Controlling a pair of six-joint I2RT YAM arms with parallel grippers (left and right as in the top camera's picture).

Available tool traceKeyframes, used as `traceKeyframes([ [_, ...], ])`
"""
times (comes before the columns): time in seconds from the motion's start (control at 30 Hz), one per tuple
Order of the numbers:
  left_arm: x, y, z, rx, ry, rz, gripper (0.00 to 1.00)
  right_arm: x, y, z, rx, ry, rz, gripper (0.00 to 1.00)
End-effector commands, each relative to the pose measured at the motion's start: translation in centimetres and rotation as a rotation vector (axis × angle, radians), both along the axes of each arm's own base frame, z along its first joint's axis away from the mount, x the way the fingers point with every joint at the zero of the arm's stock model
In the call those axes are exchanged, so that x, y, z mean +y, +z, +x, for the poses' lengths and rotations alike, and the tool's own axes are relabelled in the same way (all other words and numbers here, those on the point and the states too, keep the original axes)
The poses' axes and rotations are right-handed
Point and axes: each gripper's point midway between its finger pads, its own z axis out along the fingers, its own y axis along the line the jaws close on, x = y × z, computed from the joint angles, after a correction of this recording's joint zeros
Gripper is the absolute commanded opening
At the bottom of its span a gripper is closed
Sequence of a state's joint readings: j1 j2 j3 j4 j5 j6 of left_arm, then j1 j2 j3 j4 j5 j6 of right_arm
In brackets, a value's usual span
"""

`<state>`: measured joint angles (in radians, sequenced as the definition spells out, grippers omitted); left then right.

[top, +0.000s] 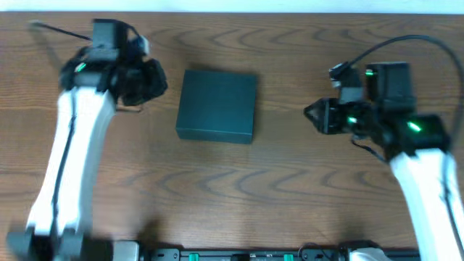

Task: Pack container

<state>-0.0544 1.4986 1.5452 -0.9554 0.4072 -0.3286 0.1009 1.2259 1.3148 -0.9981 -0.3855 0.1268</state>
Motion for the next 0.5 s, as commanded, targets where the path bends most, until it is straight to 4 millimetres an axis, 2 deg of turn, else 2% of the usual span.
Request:
traceKeyframes([
  [0.0,1.1,4.8,-2.4,-0.163,-0.009,0.07,0.95,-2.9,4.3,-0.9,-0.172,-0.063,-0.154,0.99],
  [0.1,1.7,8.7,-5.1,-0.285,0.013,0.085,0.95,-3.1,7.1,-3.1,-0.272,-0.071,-0.14,0.99],
  [0.23,1.9,11.9,-7.9,-0.399,0.019,0.078,0.95,-3.3,9.2,-5.1,-0.359,-0.079,-0.129,0.99],
  [0.47,2.0,14.6,-10.7,-0.503,0.024,0.072,0.95,-3.5,10.6,-6.6,-0.419,-0.084,-0.121,0.99],
])
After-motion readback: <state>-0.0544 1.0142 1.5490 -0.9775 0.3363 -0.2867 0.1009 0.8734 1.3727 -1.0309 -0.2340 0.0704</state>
